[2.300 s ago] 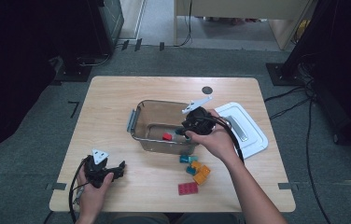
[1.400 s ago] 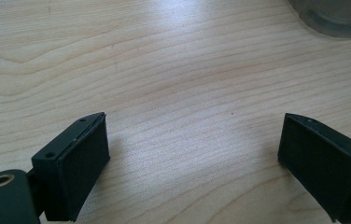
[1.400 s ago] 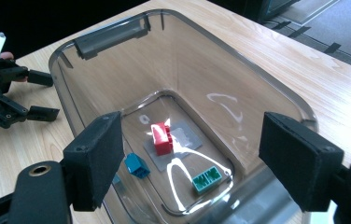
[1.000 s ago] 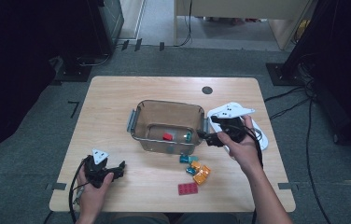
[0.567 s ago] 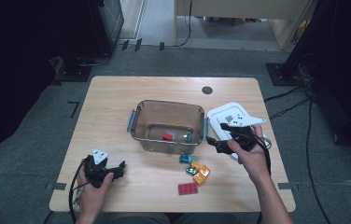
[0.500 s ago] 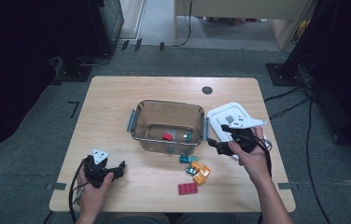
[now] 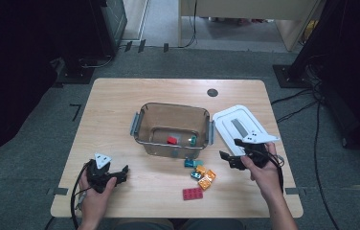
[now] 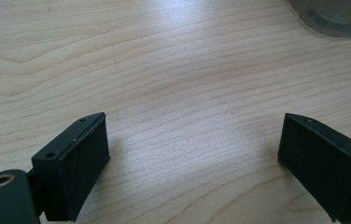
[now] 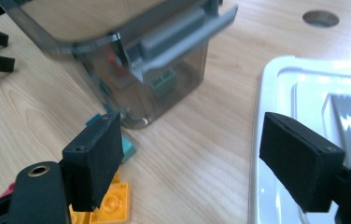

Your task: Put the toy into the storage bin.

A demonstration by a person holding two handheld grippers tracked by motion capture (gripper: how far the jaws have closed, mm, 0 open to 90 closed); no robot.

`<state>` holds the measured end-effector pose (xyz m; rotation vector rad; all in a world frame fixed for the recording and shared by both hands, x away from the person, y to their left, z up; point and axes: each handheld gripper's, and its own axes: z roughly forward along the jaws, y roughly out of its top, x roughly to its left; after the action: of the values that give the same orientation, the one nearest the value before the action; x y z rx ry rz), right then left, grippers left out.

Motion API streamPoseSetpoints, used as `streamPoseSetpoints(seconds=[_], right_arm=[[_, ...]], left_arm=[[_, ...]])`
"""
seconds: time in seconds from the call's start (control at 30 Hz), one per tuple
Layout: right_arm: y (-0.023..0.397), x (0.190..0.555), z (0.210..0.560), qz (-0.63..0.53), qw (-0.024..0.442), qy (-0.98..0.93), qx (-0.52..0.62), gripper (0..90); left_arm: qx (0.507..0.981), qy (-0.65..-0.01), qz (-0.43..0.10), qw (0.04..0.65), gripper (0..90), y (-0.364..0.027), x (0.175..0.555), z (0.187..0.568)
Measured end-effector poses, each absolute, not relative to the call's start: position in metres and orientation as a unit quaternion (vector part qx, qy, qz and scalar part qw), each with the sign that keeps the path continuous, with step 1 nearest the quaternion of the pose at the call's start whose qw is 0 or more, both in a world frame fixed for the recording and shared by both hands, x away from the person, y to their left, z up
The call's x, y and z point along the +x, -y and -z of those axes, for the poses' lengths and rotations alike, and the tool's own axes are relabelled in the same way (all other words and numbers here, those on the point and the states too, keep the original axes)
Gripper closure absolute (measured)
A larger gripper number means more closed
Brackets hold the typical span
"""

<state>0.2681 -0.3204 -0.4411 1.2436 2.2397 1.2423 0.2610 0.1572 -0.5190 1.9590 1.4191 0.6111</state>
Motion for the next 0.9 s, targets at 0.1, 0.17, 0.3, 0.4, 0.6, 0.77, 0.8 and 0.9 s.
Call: streamPoseSetpoints(seconds=[0.1,0.17,0.3,0.4,0.6,0.77,0.8,0.9], right_arm=[[0.322,0.264,0.452,-0.430,0.140,-0.777,0.438,22.1],[0.323,0.262,0.459,-0.430,0.135,-0.775,0.443,22.2],[0.322,0.258,0.473,-0.433,0.125,-0.770,0.451,23.9],[0.317,0.257,0.481,-0.427,0.115,-0.775,0.451,25.1],[0.306,0.255,0.488,-0.434,0.094,-0.781,0.438,33.5],[0.293,0.251,0.496,-0.430,0.086,-0.792,0.425,43.0],[0.289,0.250,0.497,-0.429,0.086,-0.795,0.421,45.1],[0.280,0.250,0.499,-0.445,0.066,-0.796,0.406,51.4]], left_arm=[[0.745,-0.539,-0.232,0.318,8.4,-0.157,0.261,0.519],[0.745,-0.539,-0.232,0.317,8.3,-0.157,0.261,0.519],[0.745,-0.539,-0.232,0.318,8.3,-0.157,0.261,0.519],[0.745,-0.539,-0.232,0.318,8.3,-0.157,0.261,0.519],[0.745,-0.539,-0.232,0.318,8.3,-0.157,0.261,0.519],[0.745,-0.538,-0.232,0.318,8.3,-0.157,0.261,0.519],[0.746,-0.538,-0.232,0.318,8.3,-0.157,0.261,0.519],[0.745,-0.538,-0.232,0.318,8.3,-0.157,0.261,0.519]])
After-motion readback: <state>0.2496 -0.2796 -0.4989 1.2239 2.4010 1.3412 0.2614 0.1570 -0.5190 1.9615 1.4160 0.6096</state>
